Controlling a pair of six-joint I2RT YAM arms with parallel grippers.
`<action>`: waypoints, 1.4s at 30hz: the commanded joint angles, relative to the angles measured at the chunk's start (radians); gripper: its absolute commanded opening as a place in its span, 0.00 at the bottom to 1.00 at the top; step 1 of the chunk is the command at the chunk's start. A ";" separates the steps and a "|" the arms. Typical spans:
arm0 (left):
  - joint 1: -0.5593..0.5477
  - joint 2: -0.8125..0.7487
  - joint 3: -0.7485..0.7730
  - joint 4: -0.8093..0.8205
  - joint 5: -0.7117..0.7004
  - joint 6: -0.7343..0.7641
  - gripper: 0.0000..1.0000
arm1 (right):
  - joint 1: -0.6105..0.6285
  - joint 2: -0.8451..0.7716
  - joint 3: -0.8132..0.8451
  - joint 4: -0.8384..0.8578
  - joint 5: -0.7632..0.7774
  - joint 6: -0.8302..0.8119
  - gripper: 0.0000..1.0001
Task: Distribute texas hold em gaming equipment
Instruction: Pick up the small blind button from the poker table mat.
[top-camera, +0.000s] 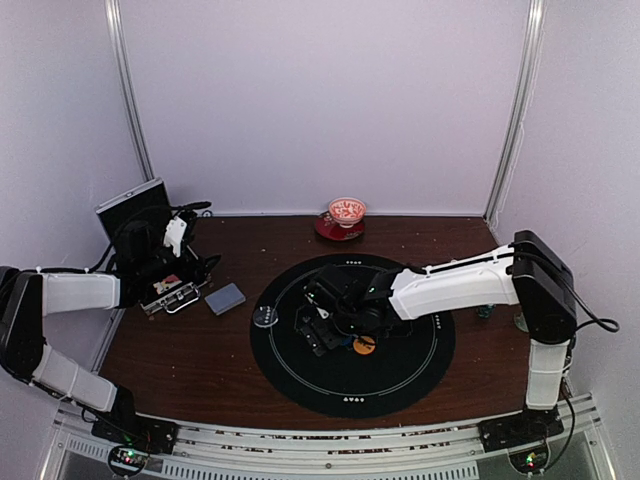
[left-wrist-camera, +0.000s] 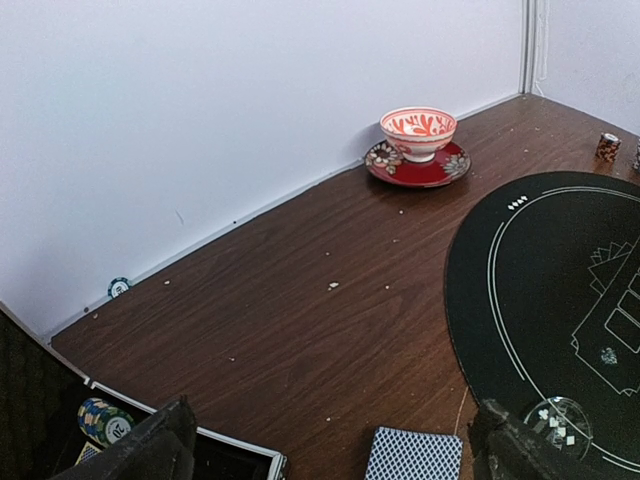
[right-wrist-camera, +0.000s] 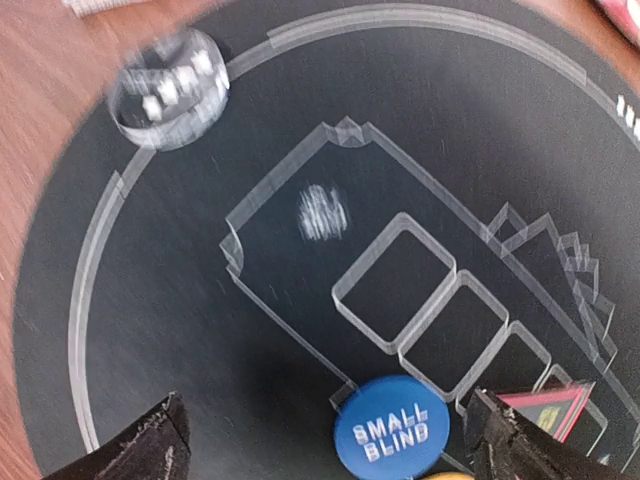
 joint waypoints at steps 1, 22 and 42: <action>-0.001 0.010 0.015 0.041 0.002 0.007 0.98 | -0.034 -0.029 -0.107 0.069 -0.067 0.055 0.96; -0.001 0.016 0.016 0.040 0.000 0.009 0.98 | -0.078 -0.014 -0.185 0.133 -0.150 0.080 0.79; -0.001 0.017 0.020 0.039 -0.002 0.007 0.98 | -0.064 -0.011 -0.166 0.128 -0.116 0.069 0.49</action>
